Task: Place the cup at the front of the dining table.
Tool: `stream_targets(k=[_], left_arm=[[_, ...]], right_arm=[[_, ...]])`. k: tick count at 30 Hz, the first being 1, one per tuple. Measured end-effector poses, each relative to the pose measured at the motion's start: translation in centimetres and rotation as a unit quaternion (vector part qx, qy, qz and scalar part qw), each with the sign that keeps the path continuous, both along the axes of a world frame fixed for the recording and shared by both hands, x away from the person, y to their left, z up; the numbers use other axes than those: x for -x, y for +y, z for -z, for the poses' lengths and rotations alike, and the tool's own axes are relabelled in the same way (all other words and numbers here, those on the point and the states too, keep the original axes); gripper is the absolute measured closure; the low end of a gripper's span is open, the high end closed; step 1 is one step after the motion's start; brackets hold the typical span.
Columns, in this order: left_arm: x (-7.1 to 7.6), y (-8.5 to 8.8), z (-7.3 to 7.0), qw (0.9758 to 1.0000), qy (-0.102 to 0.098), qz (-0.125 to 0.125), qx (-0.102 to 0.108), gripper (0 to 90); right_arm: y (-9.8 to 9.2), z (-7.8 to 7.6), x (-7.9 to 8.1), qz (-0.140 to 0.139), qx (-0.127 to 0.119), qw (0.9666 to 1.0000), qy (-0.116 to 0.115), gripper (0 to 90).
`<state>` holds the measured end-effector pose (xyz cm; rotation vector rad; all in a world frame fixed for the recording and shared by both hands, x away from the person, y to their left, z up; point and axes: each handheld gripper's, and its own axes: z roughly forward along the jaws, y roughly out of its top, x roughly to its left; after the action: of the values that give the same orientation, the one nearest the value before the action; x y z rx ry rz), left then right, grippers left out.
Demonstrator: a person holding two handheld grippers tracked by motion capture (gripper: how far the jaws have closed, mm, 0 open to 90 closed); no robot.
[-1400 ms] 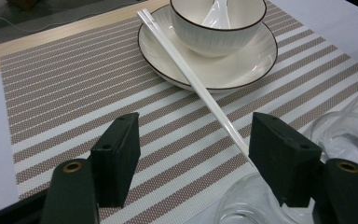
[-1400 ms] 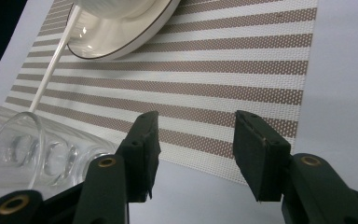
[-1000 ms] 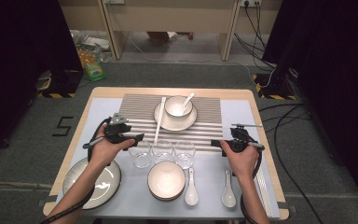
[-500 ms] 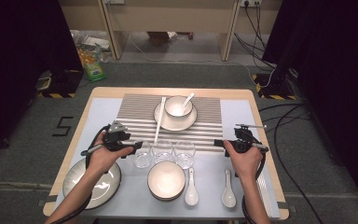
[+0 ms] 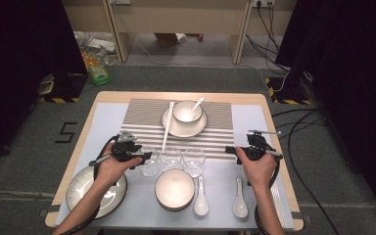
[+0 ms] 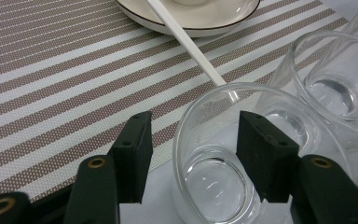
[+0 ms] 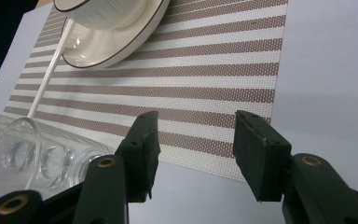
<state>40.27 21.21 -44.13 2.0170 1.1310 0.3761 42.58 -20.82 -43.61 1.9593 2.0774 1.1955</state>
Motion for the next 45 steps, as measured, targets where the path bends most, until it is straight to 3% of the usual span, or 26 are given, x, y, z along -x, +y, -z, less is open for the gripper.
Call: stream_targets(k=[3, 19, 29, 35, 40, 45], left_arm=[[-0.1, 0.0, 0.0, 1.0, 0.002, -0.002, -0.009, 49.0], [-0.5, 0.0, 0.8, 0.9992, 0.035, -0.01, -0.016, 61.8], [-0.5, -0.5, 1.0, 0.9986, 0.045, -0.01, -0.024, 69.6], [-0.4, -0.5, 1.0, 0.9988, 0.032, -0.015, -0.033, 72.2], [0.4, 0.0, 0.9, 0.9989, 0.028, -0.025, -0.029, 75.3], [1.6, 1.0, 1.0, 0.9991, 0.006, -0.038, -0.02, 79.6]], right_arm=[[0.1, 0.0, 0.0, -0.002, 0.001, 1.0, -0.002, 50.8], [0.2, 0.3, 0.0, -0.004, 0.003, 1.0, 0.006, 50.8], [0.1, 0.3, 0.0, -0.003, -0.001, 1.0, 0.005, 50.6], [0.1, 0.4, 0.0, -0.003, 0.0, 1.0, 0.005, 50.6], [0.1, 0.4, 0.0, -0.005, -0.001, 1.0, 0.003, 50.5], [0.2, 0.4, 0.0, -0.005, 0.0, 1.0, 0.002, 50.4]])
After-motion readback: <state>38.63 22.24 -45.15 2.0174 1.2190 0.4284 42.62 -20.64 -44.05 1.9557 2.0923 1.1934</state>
